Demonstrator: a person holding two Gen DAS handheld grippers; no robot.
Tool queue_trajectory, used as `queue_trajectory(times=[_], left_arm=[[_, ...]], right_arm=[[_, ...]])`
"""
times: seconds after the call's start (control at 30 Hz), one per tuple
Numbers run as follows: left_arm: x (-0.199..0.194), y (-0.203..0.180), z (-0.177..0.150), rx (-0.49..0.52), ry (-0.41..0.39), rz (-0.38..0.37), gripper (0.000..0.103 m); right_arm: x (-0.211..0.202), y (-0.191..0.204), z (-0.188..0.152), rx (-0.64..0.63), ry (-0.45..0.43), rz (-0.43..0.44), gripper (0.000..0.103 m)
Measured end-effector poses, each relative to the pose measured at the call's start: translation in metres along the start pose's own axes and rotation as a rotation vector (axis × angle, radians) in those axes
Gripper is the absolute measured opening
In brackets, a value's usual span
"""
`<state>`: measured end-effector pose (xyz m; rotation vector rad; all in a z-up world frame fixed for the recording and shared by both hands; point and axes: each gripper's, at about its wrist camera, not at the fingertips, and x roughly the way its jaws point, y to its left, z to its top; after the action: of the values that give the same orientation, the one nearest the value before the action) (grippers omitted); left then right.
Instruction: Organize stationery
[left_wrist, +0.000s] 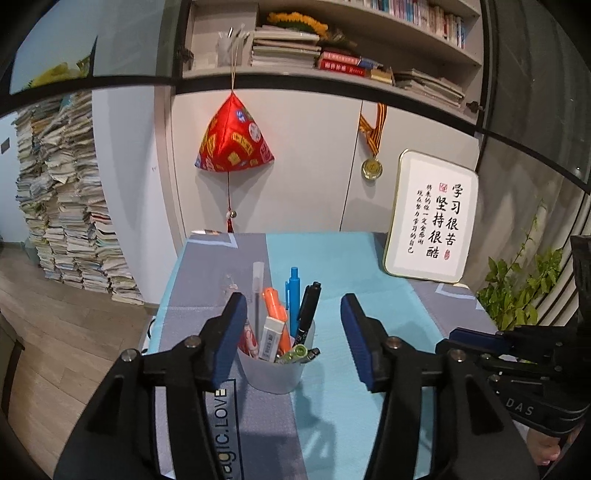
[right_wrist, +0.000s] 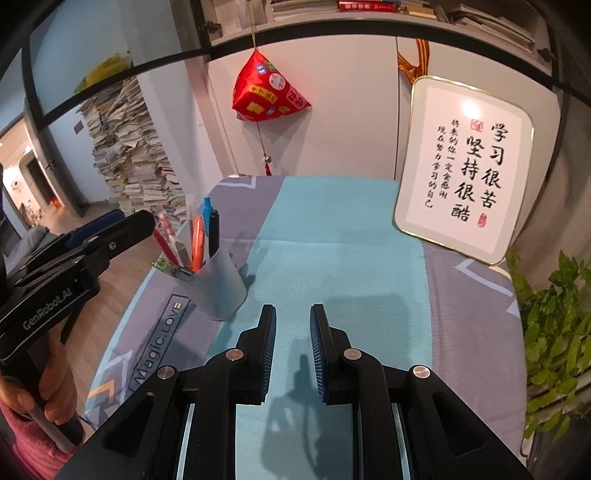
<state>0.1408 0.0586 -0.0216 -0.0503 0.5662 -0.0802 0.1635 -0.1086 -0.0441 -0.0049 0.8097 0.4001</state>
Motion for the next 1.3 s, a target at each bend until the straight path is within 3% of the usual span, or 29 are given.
queue_trajectory(times=[0.2, 0.57, 0.7, 0.97, 1.17, 1.3], left_arm=[[-0.027, -0.015, -0.008, 0.038, -0.051, 0.022, 0.061], [-0.086, -0.046, -0.030, 0.074, -0.134, 0.042, 0.079], [-0.106, -0.054, -0.038, 0.071, -0.163, 0.041, 0.091], [-0.150, -0.074, -0.056, 0.095, -0.224, 0.053, 0.102], [-0.178, -0.086, -0.067, 0.104, -0.266, 0.050, 0.102], [-0.188, -0.091, -0.073, 0.104, -0.261, 0.046, 0.102]], right_arm=[[-0.025, 0.002, -0.009, -0.004, -0.040, -0.037, 0.020], [-0.090, -0.001, -0.038, 0.028, -0.138, -0.105, 0.031], [-0.120, 0.000, -0.054, 0.043, -0.195, -0.136, 0.047], [-0.174, 0.011, -0.080, 0.025, -0.298, -0.183, 0.055], [-0.202, 0.012, -0.099, 0.030, -0.349, -0.211, 0.061], [-0.213, 0.015, -0.110, 0.022, -0.373, -0.225, 0.074]])
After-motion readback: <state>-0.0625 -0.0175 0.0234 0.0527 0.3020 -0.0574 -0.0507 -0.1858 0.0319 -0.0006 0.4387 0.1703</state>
